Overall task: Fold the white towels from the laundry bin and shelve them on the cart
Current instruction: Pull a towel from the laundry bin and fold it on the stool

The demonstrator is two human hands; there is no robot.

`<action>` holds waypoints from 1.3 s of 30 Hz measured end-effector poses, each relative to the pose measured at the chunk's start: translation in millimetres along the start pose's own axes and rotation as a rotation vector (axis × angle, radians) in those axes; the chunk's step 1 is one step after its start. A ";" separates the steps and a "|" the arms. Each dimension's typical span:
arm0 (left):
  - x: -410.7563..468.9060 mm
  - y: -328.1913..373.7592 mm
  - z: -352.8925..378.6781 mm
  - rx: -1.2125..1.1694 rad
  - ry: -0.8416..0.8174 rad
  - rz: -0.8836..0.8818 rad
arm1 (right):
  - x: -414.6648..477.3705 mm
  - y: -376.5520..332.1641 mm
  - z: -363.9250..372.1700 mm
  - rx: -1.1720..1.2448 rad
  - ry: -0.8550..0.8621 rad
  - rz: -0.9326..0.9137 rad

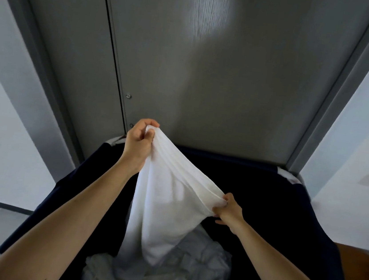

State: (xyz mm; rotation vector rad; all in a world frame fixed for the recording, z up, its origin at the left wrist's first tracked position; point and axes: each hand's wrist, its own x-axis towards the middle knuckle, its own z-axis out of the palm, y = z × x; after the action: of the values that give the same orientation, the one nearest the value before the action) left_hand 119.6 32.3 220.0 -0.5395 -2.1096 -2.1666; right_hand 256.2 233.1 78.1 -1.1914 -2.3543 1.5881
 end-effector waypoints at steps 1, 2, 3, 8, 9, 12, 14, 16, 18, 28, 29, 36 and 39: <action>1.4 2.0 -0.9 -0.006 0.010 0.001 | -0.8 -2.5 1.6 -0.020 0.004 -0.016; 2.6 3.1 -2.5 -0.001 0.021 0.004 | -0.5 -4.2 1.9 -0.052 0.009 -0.040; 3.7 2.9 -4.7 0.016 0.033 0.010 | 0.2 -5.3 0.3 -0.103 0.010 -0.070; 6.8 -11.9 -28.6 0.211 0.124 0.028 | 10.9 -11.1 -24.8 -0.301 -0.039 -0.159; 6.6 -16.1 -35.2 0.303 0.115 0.031 | 14.1 -15.7 -33.5 -0.298 -0.027 -0.145; -1.0 -30.6 -50.4 0.645 0.029 0.059 | 19.1 -36.0 -60.7 -0.443 -0.063 -0.195; -6.3 -43.0 -56.2 0.743 0.005 0.109 | 17.0 -45.2 -75.6 -0.618 -0.102 -0.223; -7.6 -52.6 -58.6 0.761 0.006 0.149 | 14.9 -47.9 -84.8 -0.730 -0.137 -0.256; -5.5 -54.1 -56.2 0.736 0.012 0.166 | 12.7 -49.9 -91.9 -0.861 -0.174 -0.317; -1.5 -44.9 -35.0 0.641 0.089 0.028 | 4.6 -19.7 -91.5 -0.903 -0.140 -0.465; -0.8 -44.5 -34.9 0.641 0.083 0.028 | 5.0 -17.4 -92.0 -0.847 -0.126 -0.460; 1.3 -44.4 -44.2 0.718 0.022 0.019 | 0.5 -15.6 -98.6 -0.679 -0.120 -0.534; 3.2 -45.5 -52.3 0.773 -0.010 0.028 | -1.8 -18.7 -98.1 -0.638 -0.112 -0.588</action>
State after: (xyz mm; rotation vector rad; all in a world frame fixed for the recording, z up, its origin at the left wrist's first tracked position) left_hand 92.9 -15.8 177.8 -0.4780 -2.6508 -1.1584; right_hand 290.8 303.7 139.7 -0.3564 -2.9992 0.7569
